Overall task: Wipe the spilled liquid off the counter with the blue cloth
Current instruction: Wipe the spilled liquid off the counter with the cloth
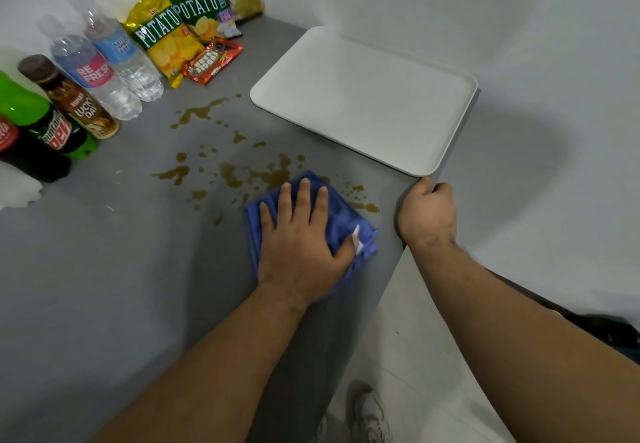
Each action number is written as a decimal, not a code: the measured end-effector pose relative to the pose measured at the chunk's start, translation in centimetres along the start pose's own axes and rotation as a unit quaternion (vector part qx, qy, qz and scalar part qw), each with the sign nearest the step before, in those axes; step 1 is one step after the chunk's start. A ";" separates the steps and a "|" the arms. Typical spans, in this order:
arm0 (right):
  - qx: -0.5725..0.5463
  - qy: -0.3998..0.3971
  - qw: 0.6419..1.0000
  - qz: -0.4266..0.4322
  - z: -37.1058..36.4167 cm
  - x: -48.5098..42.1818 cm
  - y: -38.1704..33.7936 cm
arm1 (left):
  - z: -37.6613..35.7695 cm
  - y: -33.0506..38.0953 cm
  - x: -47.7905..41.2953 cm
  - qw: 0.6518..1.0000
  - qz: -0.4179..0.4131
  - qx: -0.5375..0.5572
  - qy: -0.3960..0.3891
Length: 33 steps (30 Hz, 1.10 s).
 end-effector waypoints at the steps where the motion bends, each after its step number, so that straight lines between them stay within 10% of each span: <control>1: 0.001 0.000 1.000 0.002 0.0 0.0 -0.1 | 0.0 0.5 0.0 1.000 -0.014 -0.001 0.003; 22: -0.002 0.015 0.997 0.073 0.8 0.9 -1.5 | 0.3 2.0 -3.9 0.998 -0.049 0.031 0.010; 27: 0.115 -0.022 0.920 0.373 0.8 0.6 -7.1 | 0.1 0.3 -0.1 0.994 -0.073 0.053 0.057; 33: 0.243 -0.161 0.814 0.502 -4.6 -0.8 -10.2 | 0.2 -0.5 -2.8 0.997 -0.037 0.048 0.051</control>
Point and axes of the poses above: each hand's wrist, its own x-axis away from the middle knuckle, its own z-axis out of the back of the hand, y = z × x, the point moved 7 cm from there along -x, towards the middle knuckle, and after that the axes turned 11 degrees about -x, right-handed, at the moved point
